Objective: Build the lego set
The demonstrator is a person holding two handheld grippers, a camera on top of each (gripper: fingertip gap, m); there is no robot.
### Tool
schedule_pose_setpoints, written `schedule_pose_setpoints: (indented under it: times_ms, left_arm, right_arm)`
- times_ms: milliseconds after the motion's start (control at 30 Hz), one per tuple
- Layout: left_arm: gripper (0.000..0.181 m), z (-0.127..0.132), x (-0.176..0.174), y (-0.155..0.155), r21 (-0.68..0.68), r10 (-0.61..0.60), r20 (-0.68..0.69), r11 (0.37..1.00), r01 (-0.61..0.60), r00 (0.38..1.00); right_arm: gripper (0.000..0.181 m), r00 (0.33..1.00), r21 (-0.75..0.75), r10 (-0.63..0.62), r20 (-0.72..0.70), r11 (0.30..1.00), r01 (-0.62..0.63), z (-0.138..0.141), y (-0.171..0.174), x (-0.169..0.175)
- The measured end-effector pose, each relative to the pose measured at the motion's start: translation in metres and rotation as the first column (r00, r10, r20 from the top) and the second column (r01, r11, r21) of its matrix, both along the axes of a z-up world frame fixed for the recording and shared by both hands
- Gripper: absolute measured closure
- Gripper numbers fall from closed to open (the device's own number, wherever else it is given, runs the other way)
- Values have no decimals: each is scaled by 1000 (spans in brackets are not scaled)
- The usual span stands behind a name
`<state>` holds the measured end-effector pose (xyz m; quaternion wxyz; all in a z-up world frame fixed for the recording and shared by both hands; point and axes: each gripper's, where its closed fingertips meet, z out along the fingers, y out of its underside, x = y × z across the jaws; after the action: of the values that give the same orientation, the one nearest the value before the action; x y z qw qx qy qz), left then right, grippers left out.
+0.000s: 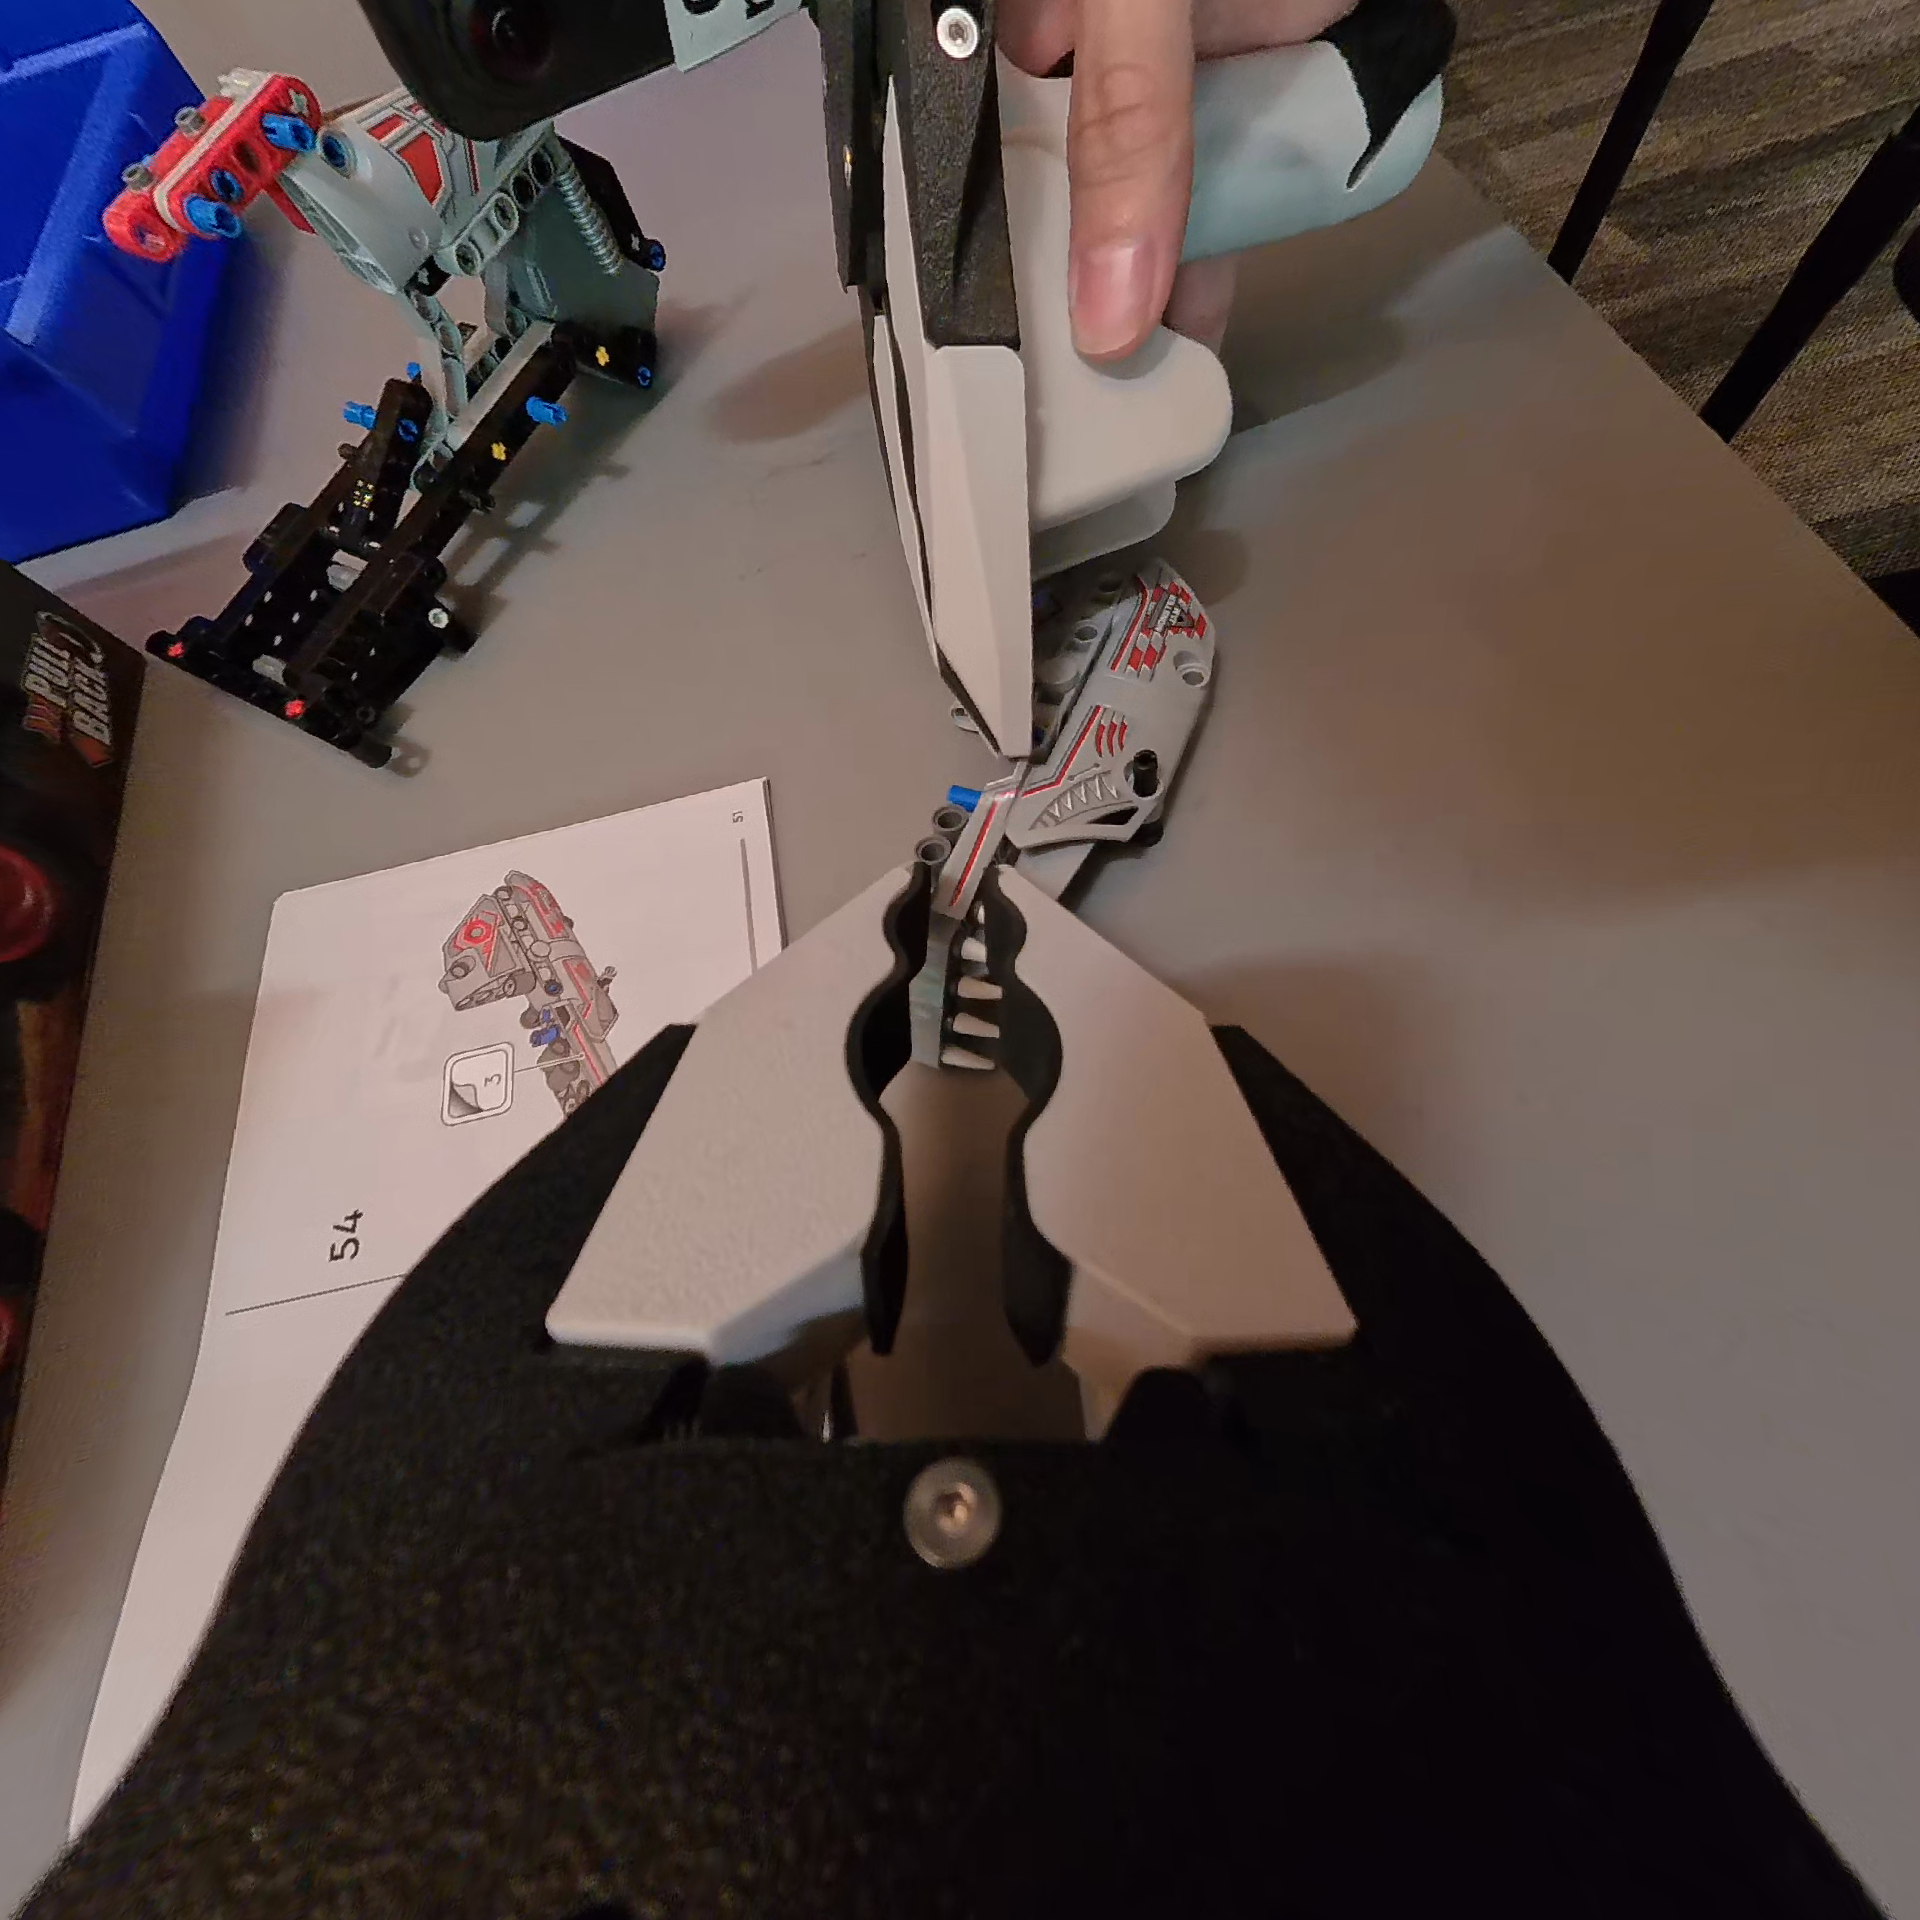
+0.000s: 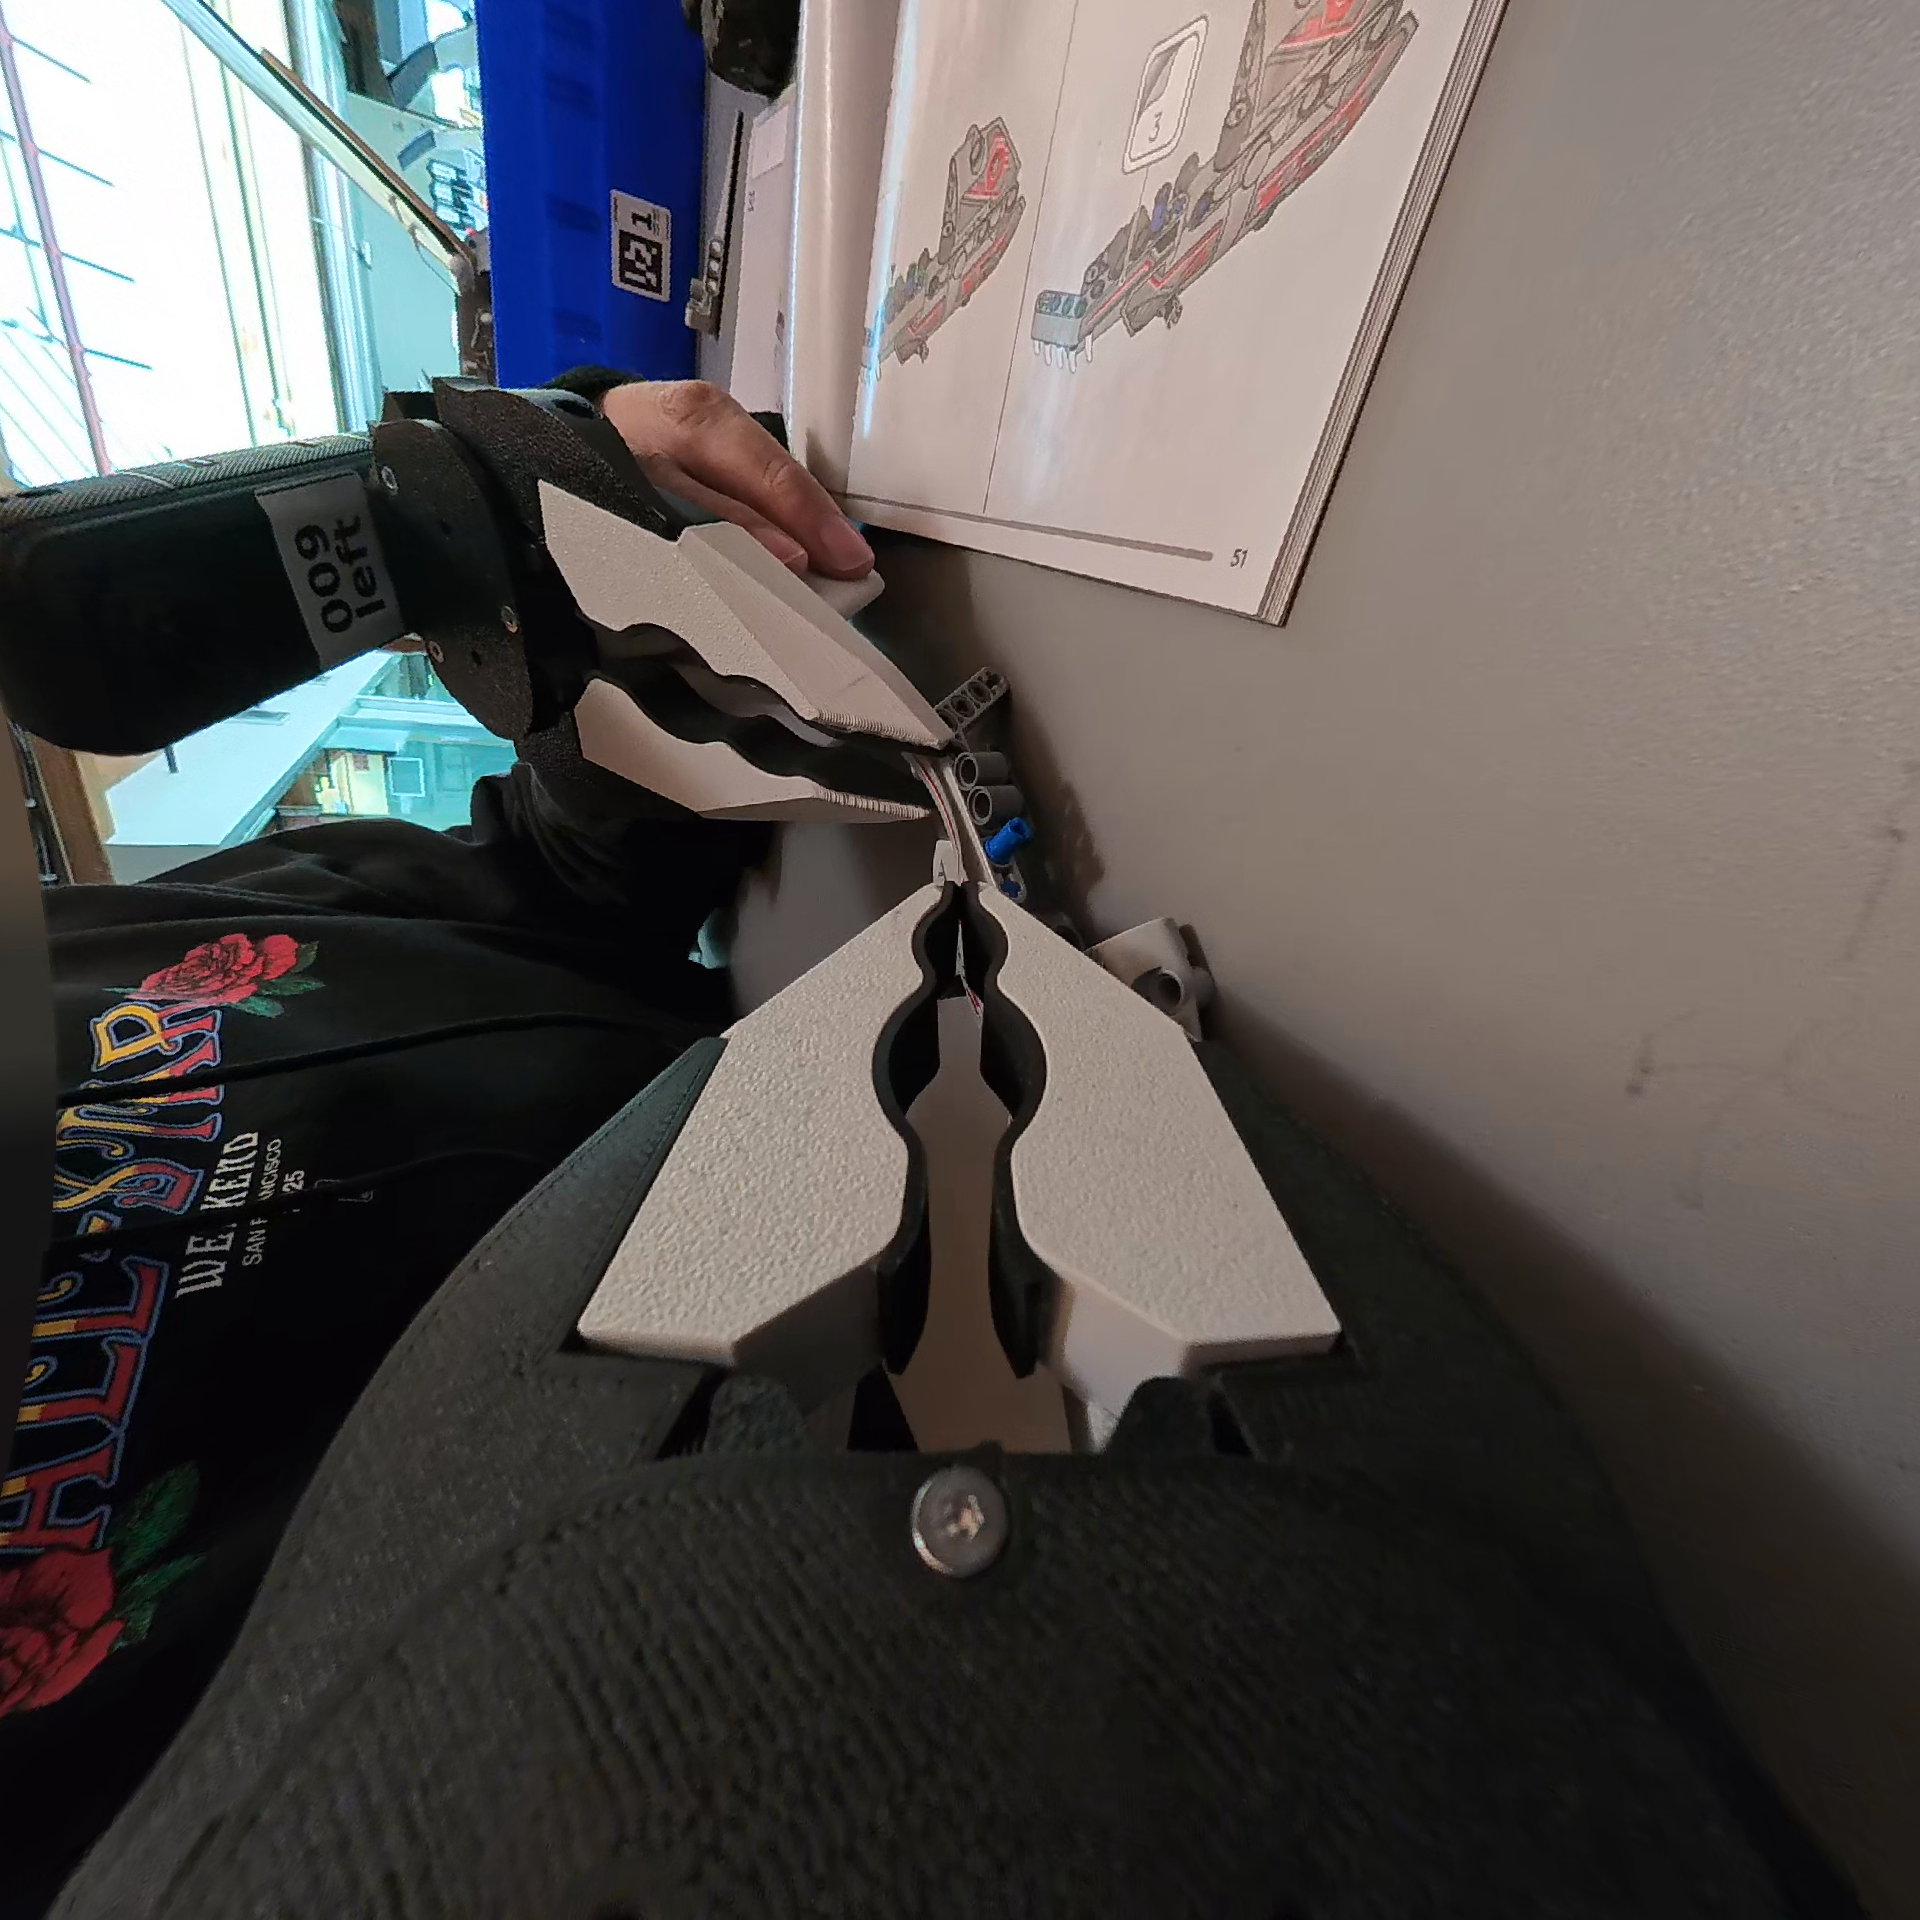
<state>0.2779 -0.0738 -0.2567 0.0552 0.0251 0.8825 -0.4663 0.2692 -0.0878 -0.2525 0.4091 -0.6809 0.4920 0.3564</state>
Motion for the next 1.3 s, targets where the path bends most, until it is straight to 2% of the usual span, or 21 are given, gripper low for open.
schedule_pose_setpoints:
  times_ms: [300, 600, 1300]
  left_arm:
    - [171, 0, 3, 1, -4, 26, -30, 1000, -27, 999]
    - [170, -1, 6, 2, -4, 74, -142, 997, -76, 987]
    - [166, 0, 4, 2, -6, 58, -106, 998, -59, 993]
  right_arm:
    - [181, 1000, 6, -17, -2, 1000, 17, 1, 0, 2]
    - [181, 1000, 15, -16, -2, 1000, 16, 2, 0, 1]
    - [181, 998, 81, -54, 22, 995, 52, 13, 3, 4]
